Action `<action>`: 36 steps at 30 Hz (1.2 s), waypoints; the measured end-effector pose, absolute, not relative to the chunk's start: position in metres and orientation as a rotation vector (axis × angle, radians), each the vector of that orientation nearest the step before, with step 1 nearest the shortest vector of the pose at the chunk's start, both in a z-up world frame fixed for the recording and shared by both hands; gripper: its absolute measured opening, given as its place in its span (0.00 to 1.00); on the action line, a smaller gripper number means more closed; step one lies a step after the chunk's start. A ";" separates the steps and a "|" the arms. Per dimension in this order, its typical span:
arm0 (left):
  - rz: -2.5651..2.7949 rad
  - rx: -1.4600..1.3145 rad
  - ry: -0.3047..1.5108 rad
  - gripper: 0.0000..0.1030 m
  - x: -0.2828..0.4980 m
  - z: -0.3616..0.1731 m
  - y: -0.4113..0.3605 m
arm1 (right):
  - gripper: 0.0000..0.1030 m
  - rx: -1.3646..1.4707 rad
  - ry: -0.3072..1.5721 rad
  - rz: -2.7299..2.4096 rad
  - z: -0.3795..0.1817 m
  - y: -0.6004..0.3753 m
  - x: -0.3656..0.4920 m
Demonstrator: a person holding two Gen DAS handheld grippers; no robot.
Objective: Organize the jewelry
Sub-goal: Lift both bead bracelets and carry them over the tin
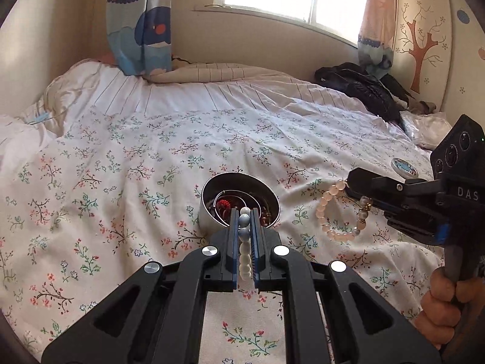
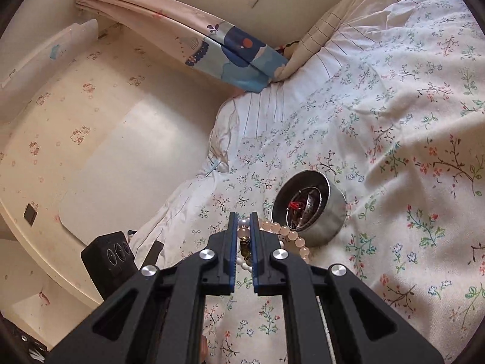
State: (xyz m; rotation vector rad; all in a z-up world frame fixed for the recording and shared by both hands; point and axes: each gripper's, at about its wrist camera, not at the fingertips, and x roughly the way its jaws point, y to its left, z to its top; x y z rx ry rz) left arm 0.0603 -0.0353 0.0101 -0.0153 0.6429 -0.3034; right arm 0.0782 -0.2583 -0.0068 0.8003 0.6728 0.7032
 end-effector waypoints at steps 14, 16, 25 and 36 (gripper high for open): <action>-0.281 -0.007 0.612 0.07 0.079 0.013 -0.045 | 0.08 0.786 0.661 0.706 -0.008 -0.250 0.104; -0.281 -0.004 0.609 0.07 0.082 0.013 -0.046 | 0.08 0.786 0.662 0.705 -0.009 -0.250 0.107; -0.273 0.008 0.595 0.07 0.091 0.014 -0.052 | 0.08 0.781 0.659 0.699 -0.010 -0.251 0.118; -0.291 -0.058 0.614 0.07 0.116 0.009 -0.051 | 0.09 0.759 0.671 0.688 -0.014 -0.249 0.130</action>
